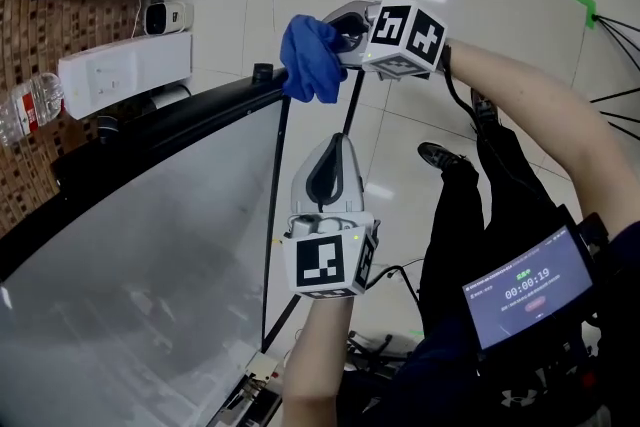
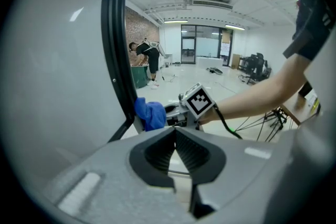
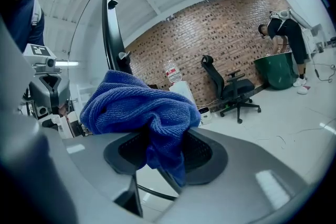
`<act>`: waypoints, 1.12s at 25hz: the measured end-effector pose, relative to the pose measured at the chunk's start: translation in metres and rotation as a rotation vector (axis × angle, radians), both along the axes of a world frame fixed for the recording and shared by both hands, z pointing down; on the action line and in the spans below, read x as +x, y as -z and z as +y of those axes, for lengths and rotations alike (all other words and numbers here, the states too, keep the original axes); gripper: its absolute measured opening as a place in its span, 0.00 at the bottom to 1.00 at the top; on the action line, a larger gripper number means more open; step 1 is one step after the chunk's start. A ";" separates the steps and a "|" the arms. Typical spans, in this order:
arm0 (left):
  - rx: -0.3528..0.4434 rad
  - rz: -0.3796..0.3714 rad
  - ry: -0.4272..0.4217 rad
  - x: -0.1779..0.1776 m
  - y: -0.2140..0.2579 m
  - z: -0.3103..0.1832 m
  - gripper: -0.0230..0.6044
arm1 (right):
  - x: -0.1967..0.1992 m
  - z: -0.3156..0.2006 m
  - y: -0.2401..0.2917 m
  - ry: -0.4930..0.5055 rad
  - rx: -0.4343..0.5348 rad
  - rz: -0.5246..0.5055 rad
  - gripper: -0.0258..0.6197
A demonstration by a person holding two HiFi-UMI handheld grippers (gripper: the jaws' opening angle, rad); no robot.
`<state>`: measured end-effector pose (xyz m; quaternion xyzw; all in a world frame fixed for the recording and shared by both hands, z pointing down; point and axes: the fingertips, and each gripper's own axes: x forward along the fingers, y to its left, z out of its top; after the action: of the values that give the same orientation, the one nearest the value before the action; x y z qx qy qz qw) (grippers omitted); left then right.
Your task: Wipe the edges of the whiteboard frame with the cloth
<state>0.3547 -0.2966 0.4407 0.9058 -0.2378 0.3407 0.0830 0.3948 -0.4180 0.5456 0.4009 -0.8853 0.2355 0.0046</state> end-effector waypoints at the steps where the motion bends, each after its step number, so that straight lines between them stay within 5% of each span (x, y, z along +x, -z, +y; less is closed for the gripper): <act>1: -0.006 -0.005 0.005 0.001 -0.004 0.000 0.04 | 0.000 0.001 -0.004 0.006 -0.001 0.007 0.32; 28: -0.183 -0.049 0.029 -0.004 -0.176 0.020 0.04 | 0.003 0.014 -0.137 0.078 -0.081 0.163 0.31</act>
<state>0.3509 -0.2766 0.6165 0.8823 -0.2209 0.3818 0.1644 0.3975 -0.4044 0.6828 0.3834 -0.8867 0.2374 0.1020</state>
